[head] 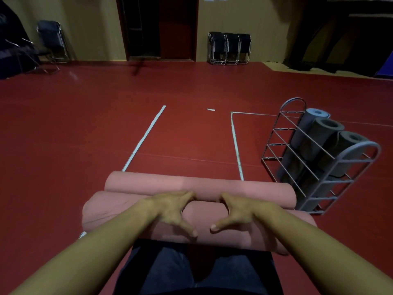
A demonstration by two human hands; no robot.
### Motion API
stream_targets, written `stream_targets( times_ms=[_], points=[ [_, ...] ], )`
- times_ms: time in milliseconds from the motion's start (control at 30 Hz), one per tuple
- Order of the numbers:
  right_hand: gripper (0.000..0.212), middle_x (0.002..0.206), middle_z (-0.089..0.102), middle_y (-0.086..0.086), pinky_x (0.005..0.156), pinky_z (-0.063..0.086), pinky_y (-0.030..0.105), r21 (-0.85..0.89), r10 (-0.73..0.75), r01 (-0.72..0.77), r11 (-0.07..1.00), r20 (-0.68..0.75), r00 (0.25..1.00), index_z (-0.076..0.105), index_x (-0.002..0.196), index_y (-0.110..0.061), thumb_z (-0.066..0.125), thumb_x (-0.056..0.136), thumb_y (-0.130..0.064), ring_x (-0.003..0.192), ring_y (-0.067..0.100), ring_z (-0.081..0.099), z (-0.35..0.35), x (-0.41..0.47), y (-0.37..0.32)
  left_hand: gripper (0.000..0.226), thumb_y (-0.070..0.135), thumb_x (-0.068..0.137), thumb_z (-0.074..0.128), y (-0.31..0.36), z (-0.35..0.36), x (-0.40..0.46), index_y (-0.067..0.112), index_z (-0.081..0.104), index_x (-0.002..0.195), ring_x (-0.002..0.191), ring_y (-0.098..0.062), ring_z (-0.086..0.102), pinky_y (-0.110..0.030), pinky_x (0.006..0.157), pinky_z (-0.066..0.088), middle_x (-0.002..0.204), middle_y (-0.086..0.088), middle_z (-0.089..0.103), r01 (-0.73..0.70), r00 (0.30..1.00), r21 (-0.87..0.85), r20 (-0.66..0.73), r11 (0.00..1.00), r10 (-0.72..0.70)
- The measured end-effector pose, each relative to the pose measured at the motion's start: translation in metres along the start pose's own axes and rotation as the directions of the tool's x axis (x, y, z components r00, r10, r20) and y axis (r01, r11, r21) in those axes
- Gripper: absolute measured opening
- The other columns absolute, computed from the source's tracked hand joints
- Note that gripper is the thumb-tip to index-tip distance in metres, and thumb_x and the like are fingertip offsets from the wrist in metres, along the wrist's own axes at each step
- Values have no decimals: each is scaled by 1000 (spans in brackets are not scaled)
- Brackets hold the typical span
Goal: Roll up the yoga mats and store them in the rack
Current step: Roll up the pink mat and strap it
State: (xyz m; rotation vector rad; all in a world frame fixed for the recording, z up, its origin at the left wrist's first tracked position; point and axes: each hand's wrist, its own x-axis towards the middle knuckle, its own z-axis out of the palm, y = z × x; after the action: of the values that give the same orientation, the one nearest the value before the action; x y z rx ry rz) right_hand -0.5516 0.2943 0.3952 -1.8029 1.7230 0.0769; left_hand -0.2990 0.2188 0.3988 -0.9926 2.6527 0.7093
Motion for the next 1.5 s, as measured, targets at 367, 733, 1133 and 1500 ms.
stream_targets(
  times_ms=[367, 733, 1133, 1500],
  points=[
    [77, 131, 59, -11, 97, 44, 31, -37, -99, 97, 995, -29, 995, 51, 139, -32, 53, 83, -84, 114, 12, 57, -4, 2, 6, 84, 79, 73, 71, -9, -12, 5, 44, 45, 145, 125, -10, 54, -30, 102, 43, 143, 16, 55, 25, 999, -17, -39, 1000, -25],
    [79, 138, 59, -1, 100, 43, 40, -233, -23, -22, 972, -190, 981, 65, 121, -28, 25, 88, -88, 129, 22, 55, -14, 22, 10, 92, 87, 79, 53, -17, -9, 20, 39, 32, 154, 136, -19, 48, -41, 111, 40, 152, 8, 48, -2, 994, 177, -103, 984, 20],
    [56, 110, 70, 3, 79, 44, 37, -169, -15, -40, 985, -309, 951, 57, 112, -28, 36, 95, -77, 99, 26, 63, -9, 35, 9, 78, 89, 81, 47, -23, -15, 37, 44, 41, 144, 127, -17, 56, -40, 98, 46, 146, 13, 55, 25, 995, 150, -98, 988, -11],
    [119, 125, 52, -3, 106, 43, 42, -348, -59, 53, 936, -9, 998, 48, 141, -22, 59, 52, -100, 119, 21, 50, -28, 40, 14, 83, 95, 72, 49, -32, -9, 44, 35, 57, 129, 113, -19, 60, -37, 93, 45, 122, 12, 61, 76, 936, 195, -351, 978, -3]
  ],
)
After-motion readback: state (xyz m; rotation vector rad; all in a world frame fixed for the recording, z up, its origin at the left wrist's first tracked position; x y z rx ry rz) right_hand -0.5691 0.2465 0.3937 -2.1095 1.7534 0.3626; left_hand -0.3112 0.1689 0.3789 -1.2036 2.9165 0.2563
